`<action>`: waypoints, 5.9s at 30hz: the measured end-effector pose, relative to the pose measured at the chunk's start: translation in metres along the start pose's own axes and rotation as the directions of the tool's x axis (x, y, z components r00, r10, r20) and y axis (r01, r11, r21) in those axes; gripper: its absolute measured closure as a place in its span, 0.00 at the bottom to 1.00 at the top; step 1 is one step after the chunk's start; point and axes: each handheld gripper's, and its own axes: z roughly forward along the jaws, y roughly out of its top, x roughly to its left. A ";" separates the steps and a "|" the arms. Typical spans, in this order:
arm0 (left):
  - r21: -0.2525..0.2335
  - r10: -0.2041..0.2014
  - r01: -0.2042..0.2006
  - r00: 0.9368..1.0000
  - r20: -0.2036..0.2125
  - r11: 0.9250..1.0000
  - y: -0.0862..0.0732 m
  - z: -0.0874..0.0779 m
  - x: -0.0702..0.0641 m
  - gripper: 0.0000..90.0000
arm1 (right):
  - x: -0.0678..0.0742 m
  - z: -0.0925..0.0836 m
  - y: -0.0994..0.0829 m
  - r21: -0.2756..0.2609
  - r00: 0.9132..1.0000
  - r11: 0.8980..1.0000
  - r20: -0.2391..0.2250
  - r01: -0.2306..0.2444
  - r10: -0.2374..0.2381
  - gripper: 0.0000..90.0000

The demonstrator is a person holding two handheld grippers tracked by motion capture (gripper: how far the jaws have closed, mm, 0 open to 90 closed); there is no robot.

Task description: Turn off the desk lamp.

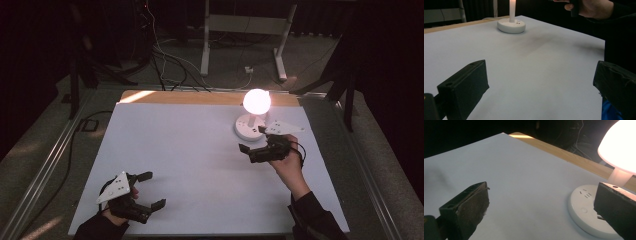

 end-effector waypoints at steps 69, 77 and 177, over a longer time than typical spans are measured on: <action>-0.001 -0.010 0.010 1.000 0.003 1.000 -0.001 0.000 0.002 0.01 | -0.066 0.085 -0.037 0.163 0.962 0.978 0.261 -0.127 0.081 0.99; -0.001 -0.011 0.011 1.000 0.003 1.000 -0.001 0.000 0.002 0.01 | -0.066 0.089 -0.039 0.169 0.961 0.975 0.259 -0.142 0.095 0.99; -0.002 -0.009 0.009 1.000 0.004 1.000 0.000 0.000 0.001 0.01 | -0.059 0.075 -0.009 0.100 0.963 0.985 0.242 -0.143 0.116 1.00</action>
